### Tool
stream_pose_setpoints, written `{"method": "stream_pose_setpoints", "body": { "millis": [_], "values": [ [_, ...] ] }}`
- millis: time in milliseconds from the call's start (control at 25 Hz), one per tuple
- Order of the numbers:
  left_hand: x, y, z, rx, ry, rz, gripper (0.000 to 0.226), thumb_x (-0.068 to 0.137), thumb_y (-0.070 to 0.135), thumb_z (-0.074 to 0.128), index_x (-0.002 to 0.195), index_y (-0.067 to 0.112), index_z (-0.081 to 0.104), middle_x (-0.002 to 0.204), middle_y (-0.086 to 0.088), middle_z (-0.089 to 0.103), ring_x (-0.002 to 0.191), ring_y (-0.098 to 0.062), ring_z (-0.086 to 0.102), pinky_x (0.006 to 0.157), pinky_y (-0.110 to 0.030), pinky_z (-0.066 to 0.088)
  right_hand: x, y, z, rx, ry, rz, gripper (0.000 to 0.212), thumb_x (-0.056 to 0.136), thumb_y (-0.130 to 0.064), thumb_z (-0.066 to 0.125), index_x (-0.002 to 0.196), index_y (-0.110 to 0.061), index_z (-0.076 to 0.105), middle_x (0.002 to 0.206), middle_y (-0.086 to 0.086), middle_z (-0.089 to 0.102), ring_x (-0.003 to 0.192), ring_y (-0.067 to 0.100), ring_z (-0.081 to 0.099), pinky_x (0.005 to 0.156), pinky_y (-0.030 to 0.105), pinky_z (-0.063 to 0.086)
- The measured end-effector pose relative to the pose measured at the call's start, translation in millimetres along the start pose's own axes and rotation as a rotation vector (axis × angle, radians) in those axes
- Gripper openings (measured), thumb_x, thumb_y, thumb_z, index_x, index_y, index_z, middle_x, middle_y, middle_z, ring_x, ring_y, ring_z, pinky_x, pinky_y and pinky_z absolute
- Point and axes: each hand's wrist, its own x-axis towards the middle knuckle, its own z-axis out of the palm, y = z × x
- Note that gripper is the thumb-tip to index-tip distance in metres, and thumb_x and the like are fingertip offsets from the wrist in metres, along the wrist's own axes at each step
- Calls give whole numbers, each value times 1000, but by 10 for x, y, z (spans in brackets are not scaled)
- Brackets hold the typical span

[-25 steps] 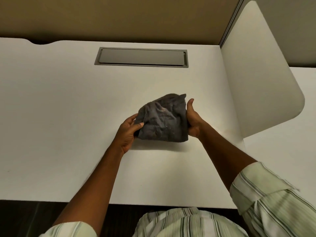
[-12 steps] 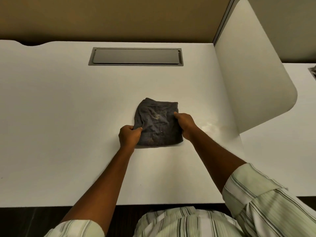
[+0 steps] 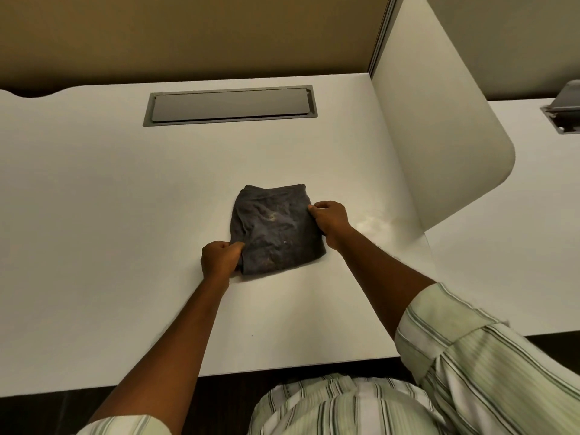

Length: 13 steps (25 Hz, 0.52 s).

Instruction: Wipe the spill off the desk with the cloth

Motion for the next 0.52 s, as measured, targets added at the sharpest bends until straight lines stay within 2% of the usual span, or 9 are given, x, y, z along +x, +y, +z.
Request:
{"method": "stream_pose_setpoints", "body": {
  "millis": [80,160,240,320,400,520],
  "values": [
    [-46,7,11,-14,-3,-5,30,82,18,68,57,10,54,60,-8,52,60,-24,52,63,-33,46,-14,32,-21,-40,-11,-8,38,97,-30,56,95,7,63,89,22,60,86,27,57,84,42,53],
    [-122,-4,24,15,55,35,31,84,20,66,59,6,56,58,-11,54,60,-28,55,63,-36,47,-44,59,-81,-75,4,-37,34,99,-32,50,89,-2,61,85,11,60,85,26,57,79,39,51],
    [-234,-22,37,84,171,111,26,85,24,66,83,-3,65,79,-21,66,76,-36,63,73,-41,53,-60,125,-190,-119,42,-90,30,99,-31,51,104,-4,61,101,12,65,97,29,61,85,38,51],
    [-391,-11,62,125,279,219,33,87,26,65,104,-2,62,104,-22,66,97,-37,61,83,-43,52,-159,191,-329,-201,71,-139,33,98,-29,53,121,-5,56,119,12,62,109,28,59,95,39,49],
    [-537,46,117,183,343,327,31,90,26,61,104,-1,62,109,-22,63,102,-37,57,86,-44,50,-250,258,-472,-262,67,-186,33,97,-25,56,123,-6,55,124,12,61,112,28,58,96,36,48],
    [-841,84,195,216,424,447,24,95,20,53,99,-2,63,107,-25,62,101,-38,55,85,-44,48,-427,411,-701,-367,32,-267,34,95,-22,58,125,-5,55,127,13,60,115,27,56,88,26,40]
  ]
}}
